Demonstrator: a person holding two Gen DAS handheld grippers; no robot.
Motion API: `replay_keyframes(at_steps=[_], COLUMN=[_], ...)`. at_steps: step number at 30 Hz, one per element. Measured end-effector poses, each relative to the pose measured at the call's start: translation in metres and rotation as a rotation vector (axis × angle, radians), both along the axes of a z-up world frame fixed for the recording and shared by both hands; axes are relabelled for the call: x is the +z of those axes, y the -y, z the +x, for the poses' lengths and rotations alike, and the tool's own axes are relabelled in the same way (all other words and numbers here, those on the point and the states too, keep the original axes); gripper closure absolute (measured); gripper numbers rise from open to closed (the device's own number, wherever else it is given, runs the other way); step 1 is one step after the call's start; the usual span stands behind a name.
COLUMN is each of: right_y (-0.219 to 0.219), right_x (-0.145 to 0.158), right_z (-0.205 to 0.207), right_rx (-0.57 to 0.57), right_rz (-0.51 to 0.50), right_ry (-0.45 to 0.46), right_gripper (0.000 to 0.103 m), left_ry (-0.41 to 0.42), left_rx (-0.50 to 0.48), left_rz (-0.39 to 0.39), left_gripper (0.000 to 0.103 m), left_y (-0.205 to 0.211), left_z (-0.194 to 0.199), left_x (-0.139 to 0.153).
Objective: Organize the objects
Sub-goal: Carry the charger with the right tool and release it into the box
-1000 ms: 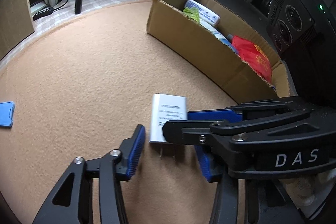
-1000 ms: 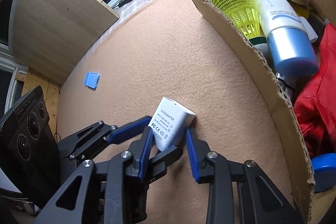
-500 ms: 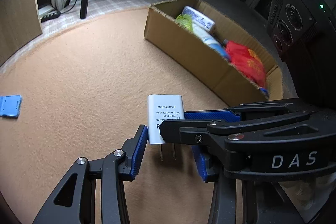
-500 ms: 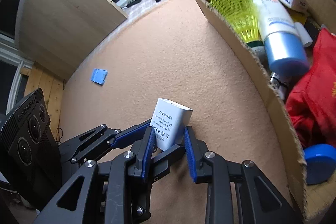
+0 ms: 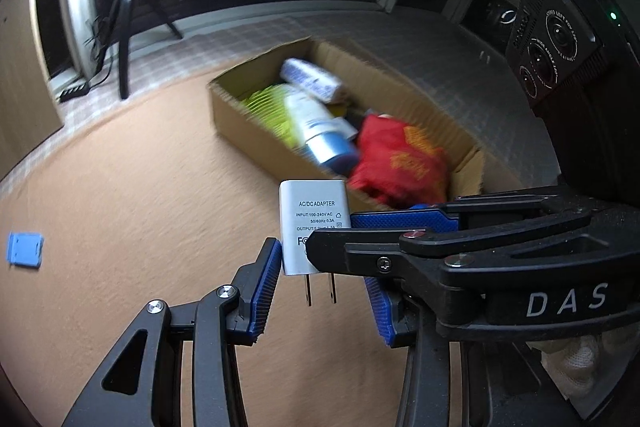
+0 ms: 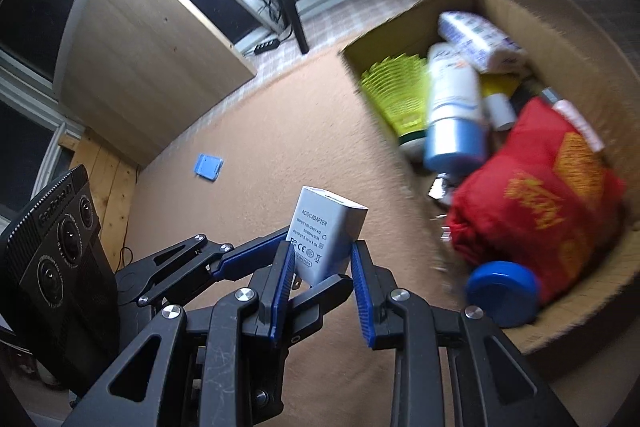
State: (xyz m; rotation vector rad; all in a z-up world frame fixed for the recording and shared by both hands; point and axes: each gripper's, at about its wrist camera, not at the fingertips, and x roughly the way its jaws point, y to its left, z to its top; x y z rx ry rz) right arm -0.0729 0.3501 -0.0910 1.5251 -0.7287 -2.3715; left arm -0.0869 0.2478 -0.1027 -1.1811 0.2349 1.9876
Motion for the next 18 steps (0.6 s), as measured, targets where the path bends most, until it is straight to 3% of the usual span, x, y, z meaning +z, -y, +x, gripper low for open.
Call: replay_keyframes(at_steps=[8, 18], right_y=[-0.046, -0.081], right_x=[0.007, 0.003], right_z=[0.02, 0.035], right_rx=[-0.047, -0.092], right_rz=[0.012, 0.004], right_ry=[-0.007, 0.007], right_gripper=[0.076, 0.076], left_ry=[-0.01, 0.014], left_rx=[-0.074, -0.129], left_rz=[0.018, 0.009], left_gripper=[0.058, 0.058], left_y=[-0.052, -0.091], left_z=[0.016, 0.025], left_x=[0.007, -0.006])
